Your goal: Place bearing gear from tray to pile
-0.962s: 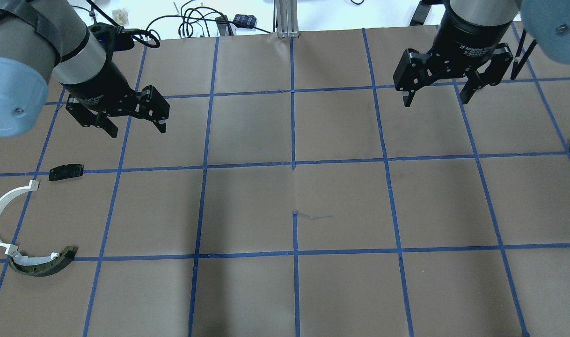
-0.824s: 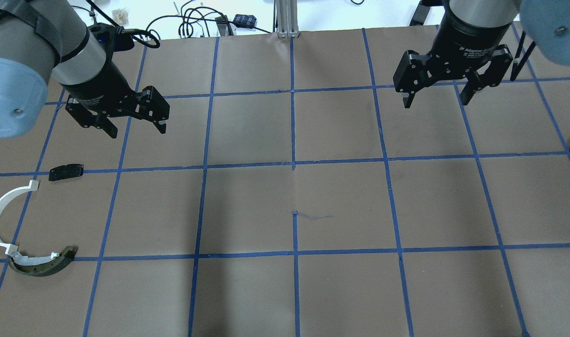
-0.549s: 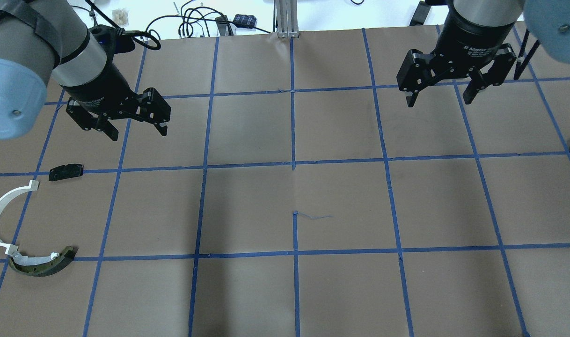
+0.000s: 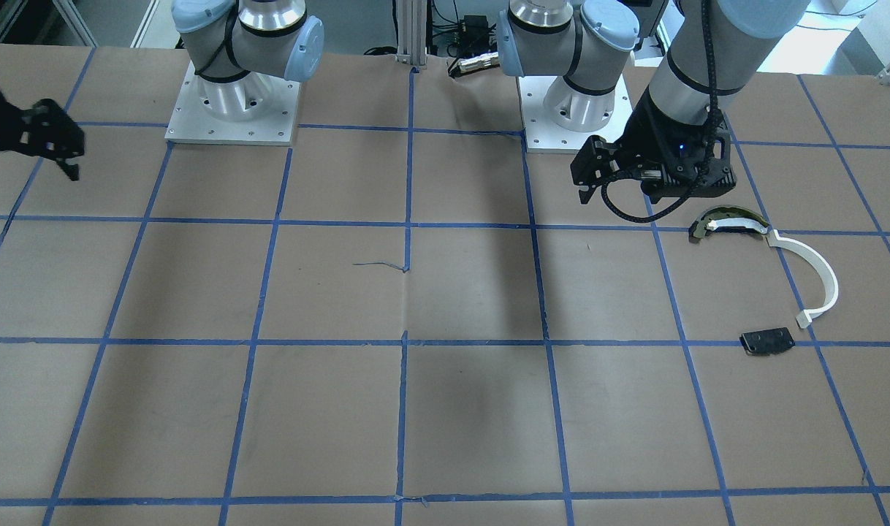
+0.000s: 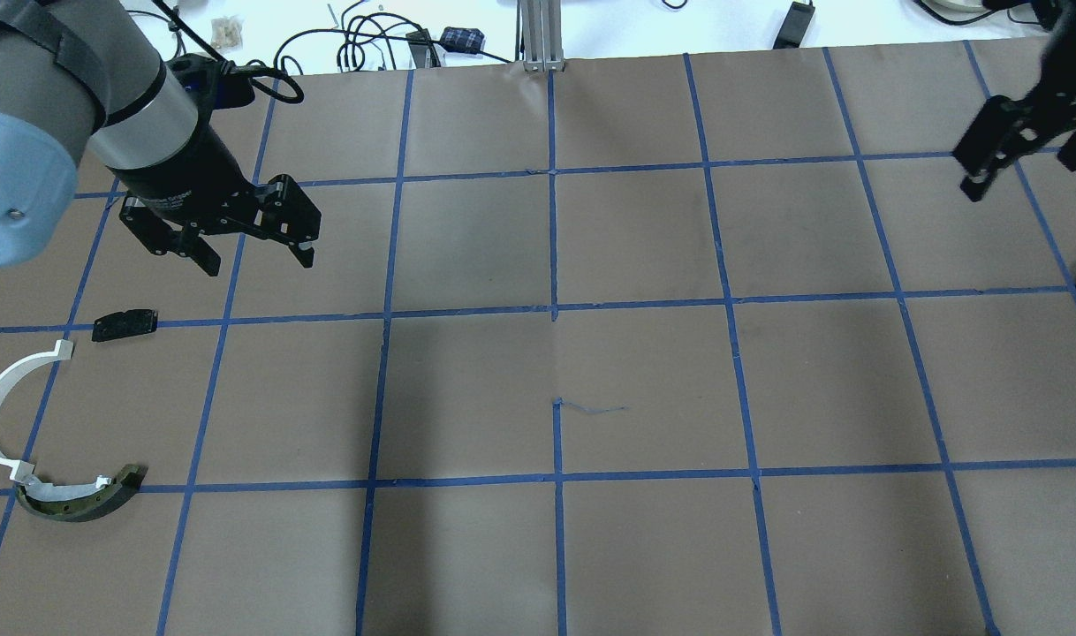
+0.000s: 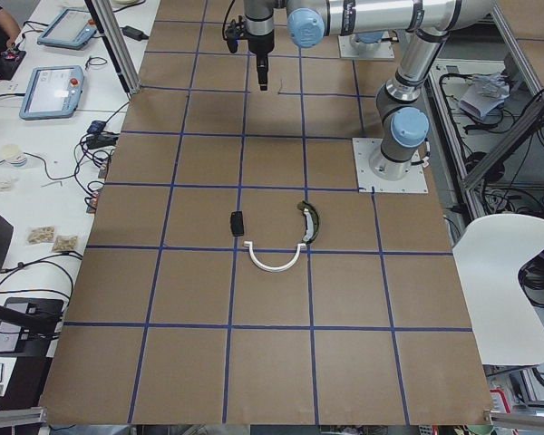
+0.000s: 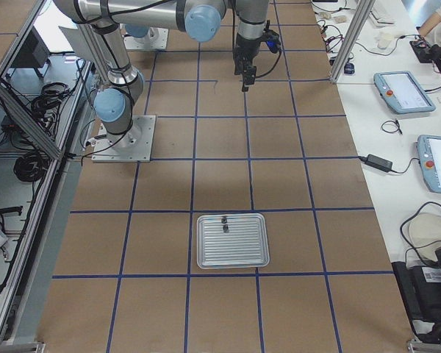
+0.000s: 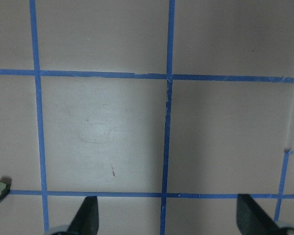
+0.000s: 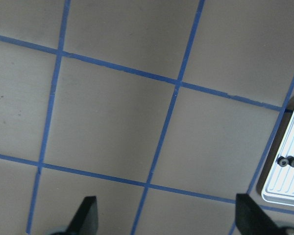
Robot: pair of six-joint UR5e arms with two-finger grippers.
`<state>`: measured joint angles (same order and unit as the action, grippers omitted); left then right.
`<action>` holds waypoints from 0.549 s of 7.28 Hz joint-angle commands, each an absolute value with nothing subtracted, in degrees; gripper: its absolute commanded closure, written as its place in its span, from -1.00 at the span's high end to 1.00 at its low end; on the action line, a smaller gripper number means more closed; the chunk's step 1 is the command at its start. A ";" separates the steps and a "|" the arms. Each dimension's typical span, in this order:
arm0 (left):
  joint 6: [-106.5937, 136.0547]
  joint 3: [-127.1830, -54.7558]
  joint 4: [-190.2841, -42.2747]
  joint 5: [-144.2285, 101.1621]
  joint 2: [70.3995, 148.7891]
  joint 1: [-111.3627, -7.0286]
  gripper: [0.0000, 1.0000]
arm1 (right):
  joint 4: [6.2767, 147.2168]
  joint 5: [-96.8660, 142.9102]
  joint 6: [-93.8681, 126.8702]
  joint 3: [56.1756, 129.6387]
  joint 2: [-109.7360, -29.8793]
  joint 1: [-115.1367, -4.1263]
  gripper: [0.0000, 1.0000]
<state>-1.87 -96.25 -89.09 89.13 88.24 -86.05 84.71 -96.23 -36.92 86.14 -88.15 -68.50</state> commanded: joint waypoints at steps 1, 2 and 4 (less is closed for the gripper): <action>-2.02 -96.33 -90.61 89.21 87.98 -86.04 1.00 | 89.95 -94.66 -54.87 86.40 -81.09 -51.22 1.00; -2.02 -96.24 -90.70 89.21 87.98 -86.04 1.00 | 98.79 -94.66 -66.59 86.40 -75.64 -47.06 1.00; -2.11 -96.33 -90.62 89.38 88.15 -86.04 1.00 | 108.23 -92.74 -80.45 86.48 -65.27 -38.98 1.00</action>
